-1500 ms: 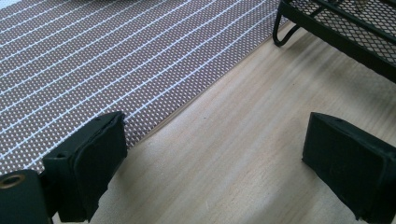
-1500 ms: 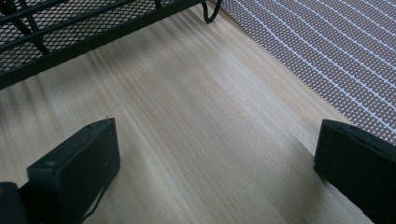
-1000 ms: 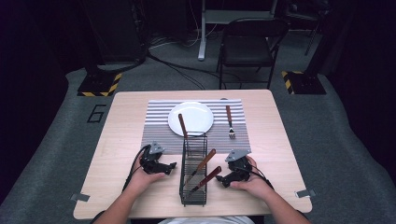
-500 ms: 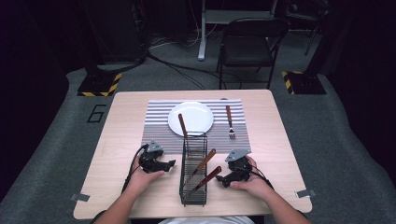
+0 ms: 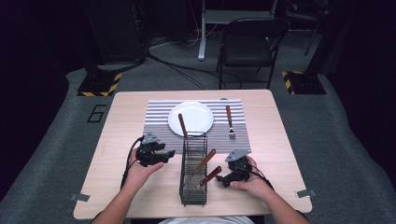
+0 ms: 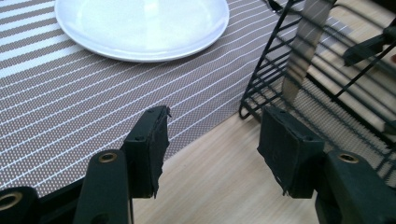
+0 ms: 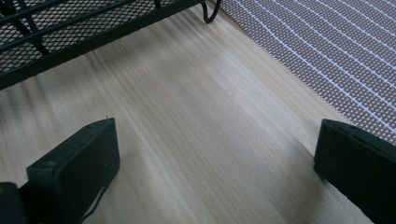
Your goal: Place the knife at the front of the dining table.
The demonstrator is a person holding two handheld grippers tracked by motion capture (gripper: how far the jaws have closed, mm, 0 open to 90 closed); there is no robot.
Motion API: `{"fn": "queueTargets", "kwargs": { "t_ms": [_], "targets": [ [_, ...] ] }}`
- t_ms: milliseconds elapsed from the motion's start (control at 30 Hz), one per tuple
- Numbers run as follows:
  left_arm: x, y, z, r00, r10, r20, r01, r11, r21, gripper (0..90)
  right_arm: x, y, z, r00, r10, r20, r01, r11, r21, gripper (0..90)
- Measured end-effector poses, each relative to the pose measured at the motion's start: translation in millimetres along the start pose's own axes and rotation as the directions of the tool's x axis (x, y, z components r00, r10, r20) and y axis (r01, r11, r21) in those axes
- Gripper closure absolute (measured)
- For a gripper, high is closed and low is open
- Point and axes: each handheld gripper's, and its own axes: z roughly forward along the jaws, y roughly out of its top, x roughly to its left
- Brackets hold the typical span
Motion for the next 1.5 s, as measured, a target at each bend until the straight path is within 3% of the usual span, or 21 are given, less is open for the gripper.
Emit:
{"fn": "queueTargets", "kwargs": {
  "t_ms": [133,467,667,767,1000,1133,1500],
  "targets": [
    [-8.3,16.1,-7.5,0.9992,0.040,-0.006,-0.040,0.9987,-0.031,44.3,-0.2,0.0,0.0,1.0000,-0.004,0.000,0.004,1.000,-0.001,0.0],
    [-13.7,42.5,-17.4,0.9987,0.044,0.028,-0.041,0.9961,-0.077,47.3,0.4,0.0,-0.3,1.0000,0.006,-0.001,-0.006,1.000,0.004,0.0],
    [-21.3,57.2,-12.5,0.9966,0.047,0.067,-0.041,0.9948,-0.093,49.0,0.4,0.0,-0.3,1.0000,0.006,0.000,-0.006,1.000,0.004,0.0],
    [-27.3,63.7,-4.6,0.9952,0.055,0.081,-0.047,0.9946,-0.093,55.2,0.4,0.0,-0.3,1.0000,0.005,-0.001,-0.005,1.000,0.004,0.0],
    [-28.1,67.8,4.1,0.9953,0.046,0.086,-0.039,0.9959,-0.081,61.5,0.4,0.0,-0.3,1.0000,0.006,0.000,-0.006,1.000,0.004,0.0],
    [-27.9,65.9,6.0,0.9936,0.041,0.105,-0.032,0.9959,-0.085,71.7,0.4,0.0,-0.3,1.0000,0.005,-0.001,-0.005,1.000,0.004,0.0],
    [-30.4,63.9,2.1,0.9933,0.034,0.111,-0.022,0.9942,-0.106,74.9,0.5,0.0,-0.3,1.0000,0.007,-0.001,-0.007,1.000,0.004,0.0]
  ]
}}
